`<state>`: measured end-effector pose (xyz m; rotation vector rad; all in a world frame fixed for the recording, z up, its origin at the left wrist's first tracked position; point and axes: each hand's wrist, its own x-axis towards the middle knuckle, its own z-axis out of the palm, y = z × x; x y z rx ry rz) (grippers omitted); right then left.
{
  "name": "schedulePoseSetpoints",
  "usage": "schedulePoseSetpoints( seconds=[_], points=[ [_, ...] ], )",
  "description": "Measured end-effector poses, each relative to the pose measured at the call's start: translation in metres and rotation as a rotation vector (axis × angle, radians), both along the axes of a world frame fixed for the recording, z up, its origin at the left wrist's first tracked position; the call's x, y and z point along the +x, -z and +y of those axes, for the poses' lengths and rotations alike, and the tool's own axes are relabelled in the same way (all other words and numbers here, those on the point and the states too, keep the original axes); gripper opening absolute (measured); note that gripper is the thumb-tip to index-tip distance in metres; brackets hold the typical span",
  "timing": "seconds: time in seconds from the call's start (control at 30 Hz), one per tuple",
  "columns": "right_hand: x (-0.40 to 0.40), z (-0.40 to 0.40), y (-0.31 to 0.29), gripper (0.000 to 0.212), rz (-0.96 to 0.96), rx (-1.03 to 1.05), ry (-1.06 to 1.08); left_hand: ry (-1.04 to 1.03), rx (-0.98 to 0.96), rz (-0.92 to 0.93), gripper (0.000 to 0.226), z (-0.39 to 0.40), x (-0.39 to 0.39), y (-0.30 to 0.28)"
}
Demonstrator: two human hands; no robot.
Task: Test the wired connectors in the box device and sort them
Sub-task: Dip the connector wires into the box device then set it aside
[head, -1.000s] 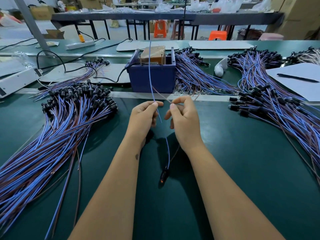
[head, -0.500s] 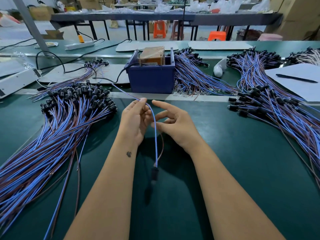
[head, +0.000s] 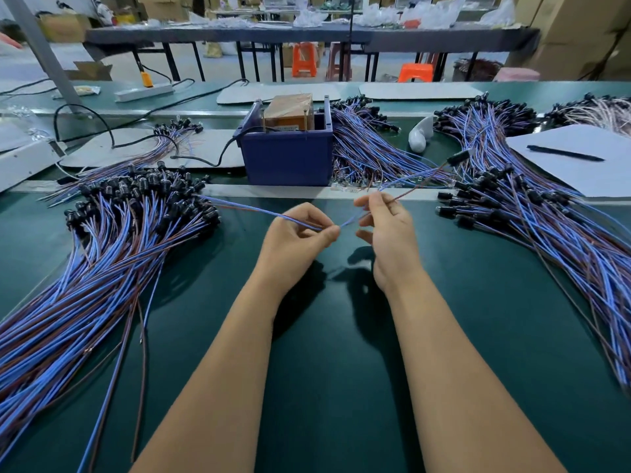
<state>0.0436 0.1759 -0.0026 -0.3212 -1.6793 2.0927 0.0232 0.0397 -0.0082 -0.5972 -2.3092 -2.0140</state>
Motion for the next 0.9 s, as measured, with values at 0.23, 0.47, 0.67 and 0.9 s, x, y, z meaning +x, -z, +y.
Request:
schedulePoseSetpoints(
  seconds=[0.23,0.47,0.67,0.9],
  points=[
    [0.002,0.033,0.004,0.028,-0.083,-0.075,0.071,0.180,-0.253,0.308,0.017,0.049,0.036,0.013],
    [0.035,0.099,-0.006,0.024,-0.261,0.534,0.108,0.353,-0.335,0.353,0.022,0.091,0.063,0.009],
    [0.067,0.154,-0.029,0.023,-0.390,1.016,0.226,0.453,-0.430,0.273,0.032,0.128,0.087,0.006],
    [0.080,0.167,-0.026,0.033,-0.922,1.380,0.455,0.423,-0.395,0.115,0.017,0.124,0.081,0.010]
  ],
)
